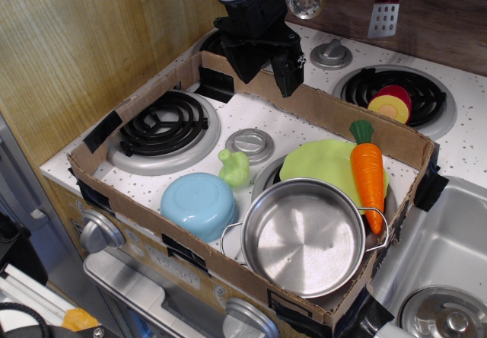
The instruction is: Take carrot off plate
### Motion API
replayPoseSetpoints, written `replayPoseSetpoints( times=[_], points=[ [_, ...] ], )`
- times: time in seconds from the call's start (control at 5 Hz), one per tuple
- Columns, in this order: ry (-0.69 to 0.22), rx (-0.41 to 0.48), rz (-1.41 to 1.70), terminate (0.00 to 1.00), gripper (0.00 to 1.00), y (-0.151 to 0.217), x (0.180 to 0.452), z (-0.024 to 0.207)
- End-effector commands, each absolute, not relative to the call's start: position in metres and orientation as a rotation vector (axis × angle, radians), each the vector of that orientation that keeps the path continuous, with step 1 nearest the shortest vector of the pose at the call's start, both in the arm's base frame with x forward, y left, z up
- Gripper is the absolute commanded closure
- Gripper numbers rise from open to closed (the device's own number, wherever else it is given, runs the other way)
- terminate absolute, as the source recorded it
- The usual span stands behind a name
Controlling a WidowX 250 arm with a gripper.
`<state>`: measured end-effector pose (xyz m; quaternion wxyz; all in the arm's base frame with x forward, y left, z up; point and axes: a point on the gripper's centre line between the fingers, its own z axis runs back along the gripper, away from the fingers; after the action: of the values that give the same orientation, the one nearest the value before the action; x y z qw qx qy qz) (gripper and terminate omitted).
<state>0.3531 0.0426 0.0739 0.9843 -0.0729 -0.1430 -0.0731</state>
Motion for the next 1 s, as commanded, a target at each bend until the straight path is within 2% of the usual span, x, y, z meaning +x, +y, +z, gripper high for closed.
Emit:
replayPoseSetpoints(
  times=[0.0,0.4,0.6,0.8],
  points=[
    [-0.288,-0.147,-0.147,0.0,0.0,0.043,0.353,0.074],
    [-0.142,-0.208,0.16,0.0,0.0,0.025,0.356,0.101],
    [-0.121,-0.187,0.35,0.0,0.0,0.012,0.358,0.12],
    [-0.122,-0.196,0.479,0.0,0.0,-0.009,0.354,0.116]
  ],
)
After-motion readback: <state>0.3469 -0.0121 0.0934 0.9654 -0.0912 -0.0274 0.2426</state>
